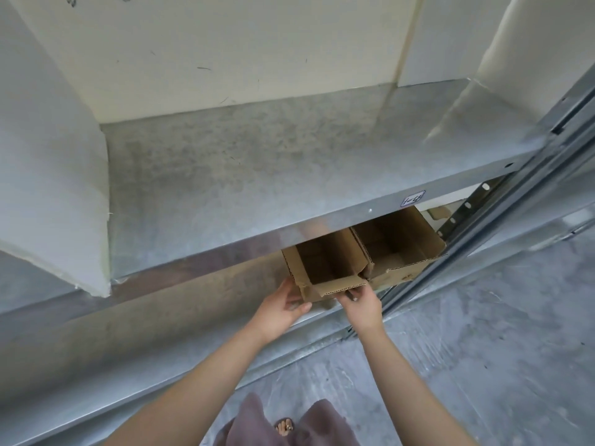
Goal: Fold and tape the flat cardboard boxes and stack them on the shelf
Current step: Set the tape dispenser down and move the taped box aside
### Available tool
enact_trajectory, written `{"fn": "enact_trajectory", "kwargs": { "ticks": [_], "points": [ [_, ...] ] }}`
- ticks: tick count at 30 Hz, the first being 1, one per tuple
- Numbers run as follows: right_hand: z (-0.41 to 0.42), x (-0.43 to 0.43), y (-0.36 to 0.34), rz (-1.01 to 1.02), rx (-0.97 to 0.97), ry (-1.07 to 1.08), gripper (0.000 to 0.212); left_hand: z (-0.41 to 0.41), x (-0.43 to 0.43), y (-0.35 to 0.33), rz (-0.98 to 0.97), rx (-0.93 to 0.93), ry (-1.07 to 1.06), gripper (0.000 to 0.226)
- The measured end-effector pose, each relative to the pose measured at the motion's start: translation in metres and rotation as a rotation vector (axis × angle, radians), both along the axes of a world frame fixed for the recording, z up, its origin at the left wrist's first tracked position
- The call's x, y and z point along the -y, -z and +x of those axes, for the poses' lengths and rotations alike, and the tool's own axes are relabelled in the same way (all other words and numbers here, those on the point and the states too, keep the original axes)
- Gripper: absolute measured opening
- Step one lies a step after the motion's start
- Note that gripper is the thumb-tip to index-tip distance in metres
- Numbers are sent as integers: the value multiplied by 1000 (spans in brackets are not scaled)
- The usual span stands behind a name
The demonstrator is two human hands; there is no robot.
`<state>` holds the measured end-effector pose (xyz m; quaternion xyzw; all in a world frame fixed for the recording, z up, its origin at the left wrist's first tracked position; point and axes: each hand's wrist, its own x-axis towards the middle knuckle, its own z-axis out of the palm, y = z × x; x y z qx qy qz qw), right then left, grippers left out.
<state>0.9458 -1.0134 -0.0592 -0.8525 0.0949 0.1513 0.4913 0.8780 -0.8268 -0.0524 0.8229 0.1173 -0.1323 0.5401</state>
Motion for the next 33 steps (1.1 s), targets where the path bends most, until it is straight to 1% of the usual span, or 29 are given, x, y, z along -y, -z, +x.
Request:
{"fn": "enact_trajectory", "kwargs": {
  "ticks": [1, 4, 7, 11, 14, 15, 17, 20, 23, 25, 28, 31, 33],
  "points": [
    [-4, -1, -1, -7, 16, 19, 52, -2, -1, -2, 40, 4, 17, 43],
    [-20, 0, -4, -31, 57, 34, 65, -10, -7, -6, 203, 29, 84, 63],
    [-40, 3, -8, -132, 138, -48, 71, -19, -16, -11, 451, 62, 189, 69],
    [-63, 5, -19, -384, 250, -227, 67, -34, -27, -22, 775, 160, 343, 66],
    [-78, 1, -31, -622, 332, -414, 66, -52, -31, -33, 928, 212, 408, 65],
    [-85, -2, -37, -669, 355, -461, 65, -60, -32, -37, 973, 228, 411, 66],
    [-102, -12, -46, -698, 411, -531, 66, -79, -37, -45, 1047, 255, 405, 66],
    [-138, -35, -57, -678, 512, -613, 67, -123, -52, -53, 1125, 289, 339, 67],
    [-182, -68, -65, -688, 556, -743, 65, -179, -76, -62, 1092, 265, 276, 66],
    [-214, -95, -70, -675, 590, -788, 65, -216, -98, -69, 1101, 253, 227, 65],
    [-260, -142, -77, -628, 612, -857, 65, -275, -139, -78, 1106, 221, 122, 65],
    [-312, -199, -79, -589, 620, -920, 65, -344, -185, -81, 1070, 157, 4, 64],
    [-351, -244, -78, -560, 629, -962, 64, -391, -225, -82, 1084, 116, -21, 63]
  ]
}}
